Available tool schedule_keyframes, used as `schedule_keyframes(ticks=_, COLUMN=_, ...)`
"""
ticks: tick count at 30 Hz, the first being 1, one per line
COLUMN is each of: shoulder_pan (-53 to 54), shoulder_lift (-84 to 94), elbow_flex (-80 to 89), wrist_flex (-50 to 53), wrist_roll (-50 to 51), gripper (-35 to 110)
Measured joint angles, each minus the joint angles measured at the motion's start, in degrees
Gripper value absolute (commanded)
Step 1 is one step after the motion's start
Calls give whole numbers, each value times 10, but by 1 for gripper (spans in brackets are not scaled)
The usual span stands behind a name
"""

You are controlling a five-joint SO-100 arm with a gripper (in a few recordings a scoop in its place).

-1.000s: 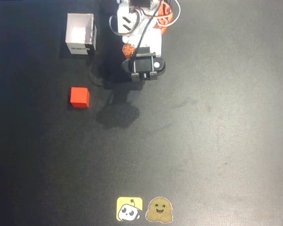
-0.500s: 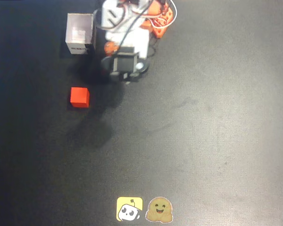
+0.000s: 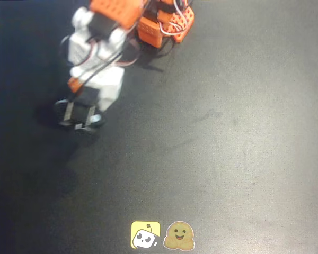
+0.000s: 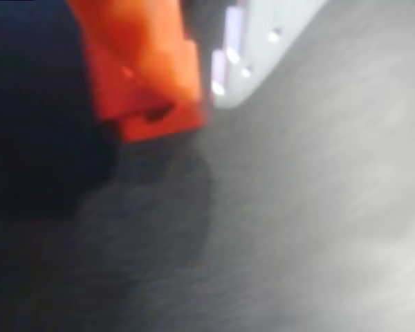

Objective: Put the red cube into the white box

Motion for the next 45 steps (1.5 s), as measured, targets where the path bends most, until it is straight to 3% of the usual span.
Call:
schedule_keyframes(ticks=10, shoulder_pan=10, shoulder_lift=-120, elbow_flex=-62, wrist_flex=-62, wrist_roll=4, gripper=2)
schedule_keyframes(ticks=26, shoulder_pan=4, shoulder_lift=-131, elbow_flex=-95, wrist_flex=-75, wrist_roll=-19, gripper=0)
schedule_keyframes(ticks=37, shoulder_pan=25, shoulder_lift=-78, elbow_flex=-32, wrist_flex=-18, wrist_roll=-136, gripper=0)
schedule_keyframes(ticks=41, shoulder_pan=26, shoulder_lift=-67, elbow_flex=-25, wrist_flex=-11, wrist_roll=-159, gripper=13)
schedule_keyframes(ticks=45, shoulder_pan=26, shoulder_lift=-65, elbow_flex=-20, wrist_flex=-8, wrist_roll=-167, gripper=16)
